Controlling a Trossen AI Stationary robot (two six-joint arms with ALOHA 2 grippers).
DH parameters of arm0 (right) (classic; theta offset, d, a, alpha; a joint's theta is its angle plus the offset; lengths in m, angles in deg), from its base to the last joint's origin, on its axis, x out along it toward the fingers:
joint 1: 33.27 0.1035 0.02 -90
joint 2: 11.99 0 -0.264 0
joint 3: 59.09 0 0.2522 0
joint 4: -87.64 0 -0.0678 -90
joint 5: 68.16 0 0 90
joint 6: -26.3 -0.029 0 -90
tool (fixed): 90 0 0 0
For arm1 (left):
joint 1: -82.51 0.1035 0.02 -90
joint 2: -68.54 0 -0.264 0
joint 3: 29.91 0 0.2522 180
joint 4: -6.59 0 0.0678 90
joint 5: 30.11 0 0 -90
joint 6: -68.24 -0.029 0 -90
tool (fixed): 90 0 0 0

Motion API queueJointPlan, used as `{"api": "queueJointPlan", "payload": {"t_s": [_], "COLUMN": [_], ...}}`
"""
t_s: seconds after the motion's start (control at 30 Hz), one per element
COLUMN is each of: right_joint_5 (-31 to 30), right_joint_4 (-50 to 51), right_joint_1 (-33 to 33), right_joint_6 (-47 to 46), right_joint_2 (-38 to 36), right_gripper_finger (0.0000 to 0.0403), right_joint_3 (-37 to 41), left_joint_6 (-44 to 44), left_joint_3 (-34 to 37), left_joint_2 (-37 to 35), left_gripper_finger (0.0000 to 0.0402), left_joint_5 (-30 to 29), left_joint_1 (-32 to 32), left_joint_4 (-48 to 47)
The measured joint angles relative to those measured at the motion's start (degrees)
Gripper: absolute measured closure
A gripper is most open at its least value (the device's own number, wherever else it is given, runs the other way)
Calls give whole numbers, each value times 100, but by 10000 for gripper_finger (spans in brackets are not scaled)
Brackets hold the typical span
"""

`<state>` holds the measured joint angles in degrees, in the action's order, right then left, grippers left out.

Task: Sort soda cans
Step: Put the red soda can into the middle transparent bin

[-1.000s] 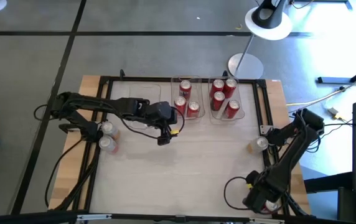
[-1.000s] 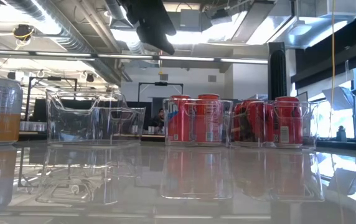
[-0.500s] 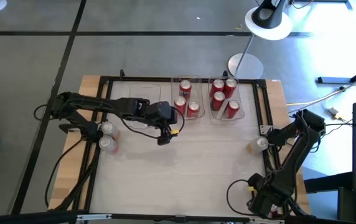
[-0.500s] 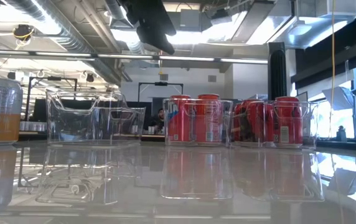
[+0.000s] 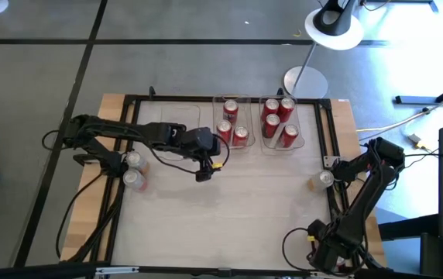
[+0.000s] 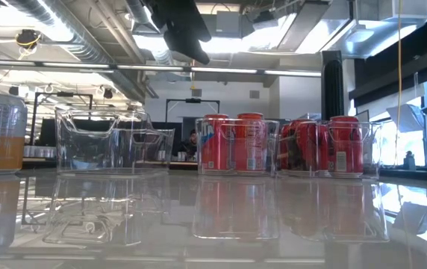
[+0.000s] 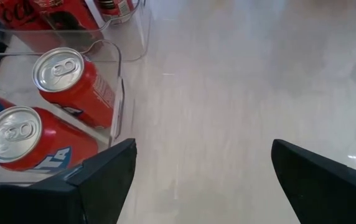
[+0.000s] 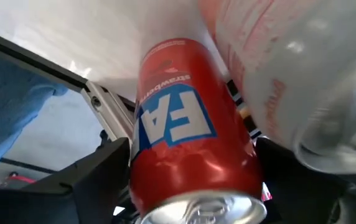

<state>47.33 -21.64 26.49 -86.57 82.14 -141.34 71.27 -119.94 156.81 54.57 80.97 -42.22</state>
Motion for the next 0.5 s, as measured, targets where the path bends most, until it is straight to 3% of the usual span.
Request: {"api": "queueJointPlan", "payload": {"t_s": [0.3,0.5], "right_joint_5": [269,385], "right_joint_4": [-361,-348], "right_joint_1": [1,-8], "right_joint_6": [115,289], "right_joint_2": [2,0], "right_gripper_finger": [61,117], "right_joint_3": [288,289], "left_joint_6": [0,3], "left_joint_3": [0,0], "left_joint_2": [0,0], "left_gripper_finger": [45,45], "left_joint_5": [0,0], "left_joint_1": [0,2], "left_joint_4": [2,2]}}
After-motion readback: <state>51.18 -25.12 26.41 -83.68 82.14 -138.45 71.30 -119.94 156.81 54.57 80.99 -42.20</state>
